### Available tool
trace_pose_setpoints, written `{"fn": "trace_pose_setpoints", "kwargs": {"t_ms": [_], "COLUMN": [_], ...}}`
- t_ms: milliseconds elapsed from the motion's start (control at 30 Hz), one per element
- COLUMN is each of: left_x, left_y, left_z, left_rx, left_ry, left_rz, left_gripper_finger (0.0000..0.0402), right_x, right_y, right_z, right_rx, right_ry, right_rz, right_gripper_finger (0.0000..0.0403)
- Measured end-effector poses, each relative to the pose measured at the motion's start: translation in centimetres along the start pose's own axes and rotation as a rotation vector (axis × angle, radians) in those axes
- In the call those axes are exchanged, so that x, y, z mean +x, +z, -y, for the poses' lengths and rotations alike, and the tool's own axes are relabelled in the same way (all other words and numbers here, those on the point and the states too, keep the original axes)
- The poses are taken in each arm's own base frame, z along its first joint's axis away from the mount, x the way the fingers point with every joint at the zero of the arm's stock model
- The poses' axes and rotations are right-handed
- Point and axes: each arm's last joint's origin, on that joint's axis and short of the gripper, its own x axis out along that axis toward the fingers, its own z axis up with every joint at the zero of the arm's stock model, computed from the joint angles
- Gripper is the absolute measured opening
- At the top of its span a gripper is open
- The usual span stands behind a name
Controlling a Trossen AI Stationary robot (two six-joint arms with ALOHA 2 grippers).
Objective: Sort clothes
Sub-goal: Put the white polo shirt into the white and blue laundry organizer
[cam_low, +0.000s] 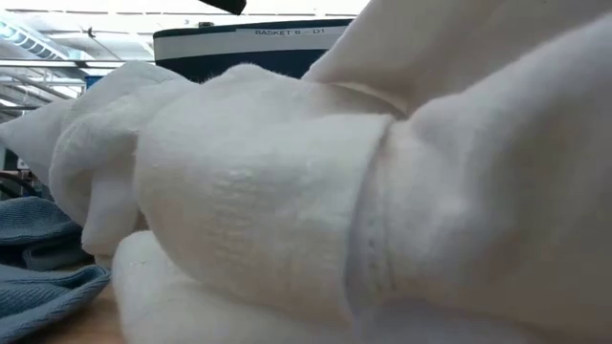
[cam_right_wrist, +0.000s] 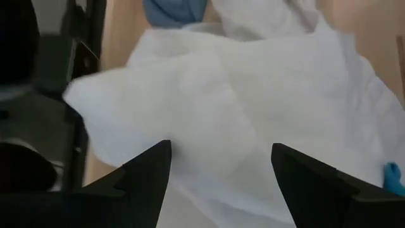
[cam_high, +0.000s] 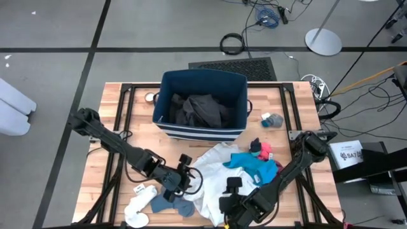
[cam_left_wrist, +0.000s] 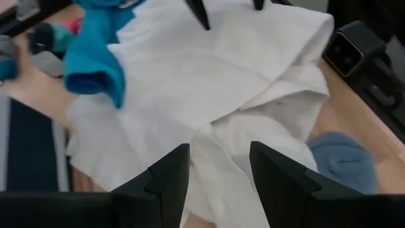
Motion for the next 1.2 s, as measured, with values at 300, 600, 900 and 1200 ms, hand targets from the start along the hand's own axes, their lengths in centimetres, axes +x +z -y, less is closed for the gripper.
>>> {"fn": "trace_pose_setpoints", "kwargs": {"t_ms": [300,600,900,1200], "left_x": [1.4,1.9,2.7,7.1], "left_y": [0.3,0.7,0.6,-0.4], "left_z": [0.4,0.6,0.5,1.3], "left_rx": [0.073,0.109,0.154,0.273], "left_ry": [-0.04,-0.052,-0.043,-0.015], "left_rz": [0.045,0.091,0.088,0.059], "left_gripper_finger": [0.0176,0.0176,0.0176,0.0176], "right_x": [4.7,4.5,2.5,2.5], "right_y": [-0.3,0.8,1.8,1.8], "right_z": [0.1,1.7,2.3,2.3], "right_rx": [-0.02,0.006,0.037,0.039], "right_ry": [0.05,0.045,0.028,0.034], "right_rz": [-0.142,-0.124,-0.026,-0.029], "right_gripper_finger": [0.0244,0.0016,0.0004,0.0003]}}
